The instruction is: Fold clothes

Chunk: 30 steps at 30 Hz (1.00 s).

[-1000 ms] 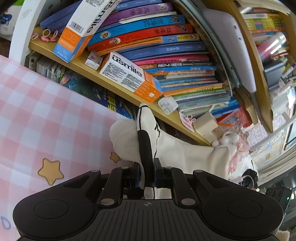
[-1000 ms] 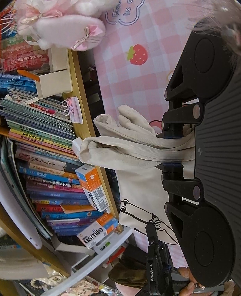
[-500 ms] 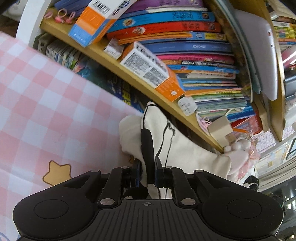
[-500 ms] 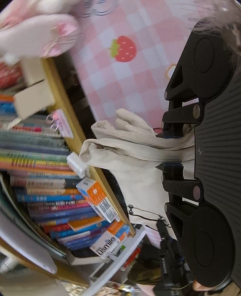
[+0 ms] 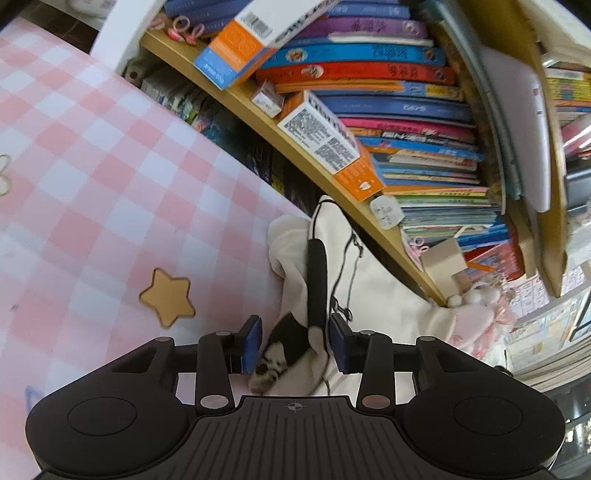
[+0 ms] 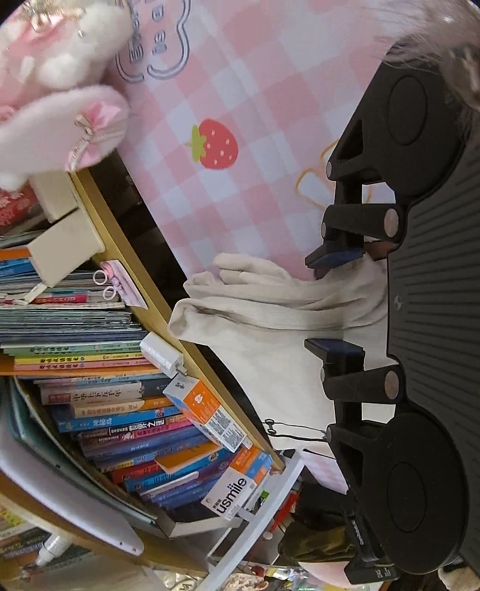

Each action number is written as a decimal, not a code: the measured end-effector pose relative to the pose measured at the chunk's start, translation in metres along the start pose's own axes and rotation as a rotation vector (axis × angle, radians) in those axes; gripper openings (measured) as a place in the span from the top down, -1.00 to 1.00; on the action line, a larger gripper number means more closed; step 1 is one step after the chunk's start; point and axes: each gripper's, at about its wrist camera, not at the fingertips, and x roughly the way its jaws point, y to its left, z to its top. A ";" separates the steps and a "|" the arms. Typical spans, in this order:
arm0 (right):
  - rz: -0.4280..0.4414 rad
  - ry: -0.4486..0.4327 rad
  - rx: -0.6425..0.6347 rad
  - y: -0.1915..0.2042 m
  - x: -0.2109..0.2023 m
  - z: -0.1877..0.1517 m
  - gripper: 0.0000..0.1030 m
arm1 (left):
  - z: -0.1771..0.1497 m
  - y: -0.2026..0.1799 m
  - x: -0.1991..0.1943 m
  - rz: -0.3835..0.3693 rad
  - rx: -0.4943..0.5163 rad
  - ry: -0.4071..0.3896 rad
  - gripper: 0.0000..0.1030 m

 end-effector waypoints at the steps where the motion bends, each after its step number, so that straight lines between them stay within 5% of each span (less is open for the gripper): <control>1: -0.004 -0.004 -0.003 0.001 -0.004 -0.002 0.24 | -0.003 -0.001 -0.004 0.003 0.005 -0.005 0.23; 13: -0.110 0.037 -0.085 0.015 -0.031 -0.029 0.23 | -0.056 -0.037 -0.023 0.132 0.228 0.082 0.18; 24: -0.208 0.015 -0.229 0.036 -0.078 -0.075 0.09 | -0.118 -0.077 -0.050 0.224 0.351 0.016 0.01; 30: -0.248 -0.011 -0.282 0.042 -0.103 -0.097 -0.13 | -0.152 -0.093 -0.065 0.301 0.398 -0.037 -0.37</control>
